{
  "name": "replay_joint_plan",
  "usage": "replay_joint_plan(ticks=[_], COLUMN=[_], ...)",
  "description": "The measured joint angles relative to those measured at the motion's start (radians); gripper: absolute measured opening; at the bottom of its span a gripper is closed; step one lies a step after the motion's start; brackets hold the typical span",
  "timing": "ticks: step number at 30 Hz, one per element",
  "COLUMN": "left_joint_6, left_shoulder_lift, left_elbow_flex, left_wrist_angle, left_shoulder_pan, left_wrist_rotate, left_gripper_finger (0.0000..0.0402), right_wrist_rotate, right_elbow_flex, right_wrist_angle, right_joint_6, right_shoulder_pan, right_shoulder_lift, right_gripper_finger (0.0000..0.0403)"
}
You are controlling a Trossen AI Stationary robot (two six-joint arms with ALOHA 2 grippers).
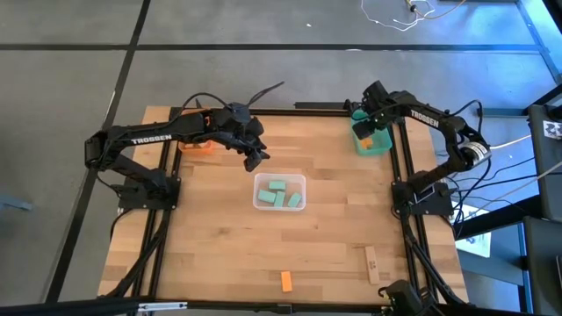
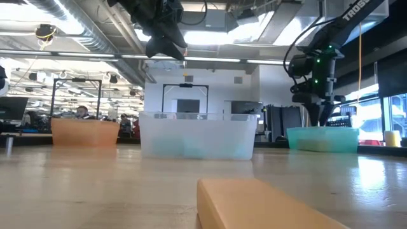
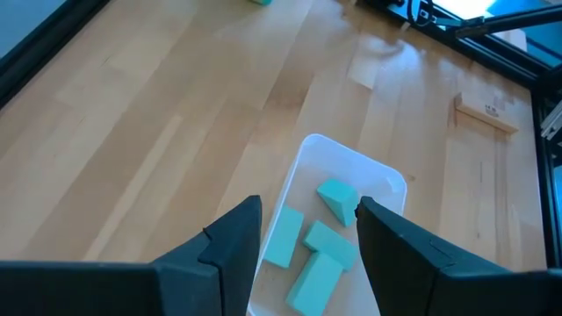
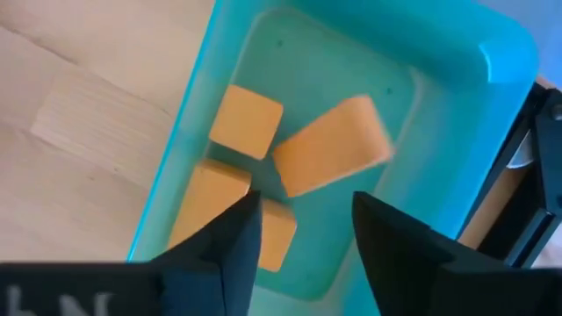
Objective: Sort & place blocks by color
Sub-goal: Put the light brown block into the orange bin
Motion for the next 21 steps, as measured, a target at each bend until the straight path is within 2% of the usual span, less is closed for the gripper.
replay_joint_plan(ticks=[4, 7, 10, 14, 16, 18, 21], left_joint_6=[-0.028, -0.025, 0.011, -0.024, -0.040, -0.049, -0.049], left_shoulder_lift=[0.000, 0.000, 0.001, 0.001, 0.001, 0.001, 0.001], left_elbow_flex=[0.000, 0.000, 0.000, 0.000, 0.000, 0.000, 0.000], left_wrist_angle=[-0.007, -0.044, -0.109, -0.170, -0.191, -0.208, -0.234], left_shoulder_pan=[0.000, -0.020, -0.065, -0.113, -0.132, -0.151, -0.175], left_wrist_rotate=[0.005, 0.017, 0.017, 0.008, -0.003, -0.025, -0.059], left_gripper_finger=[0.0176, 0.0176, 0.0176, 0.0176, 0.0176, 0.0176, 0.0176], right_wrist_rotate=[-0.020, -0.090, -0.214, -0.432, -0.509, -0.517, -0.442], right_elbow_flex=[0.022, 0.067, 0.105, 0.134, 0.141, 0.144, 0.144], right_wrist_angle=[-0.022, -0.052, -0.052, -0.081, -0.115, -0.160, -0.243], right_joint_6=[0.025, 0.023, 0.017, -0.002, 0.009, 0.056, 0.198], right_shoulder_pan=[0.000, 0.006, 0.032, 0.082, 0.118, 0.167, 0.259], right_shoulder_lift=[0.000, -0.014, -0.061, -0.159, -0.223, -0.294, -0.404], right_gripper_finger=[0.0186, 0.0187, 0.0188, 0.0188, 0.0189, 0.0189, 0.0189])
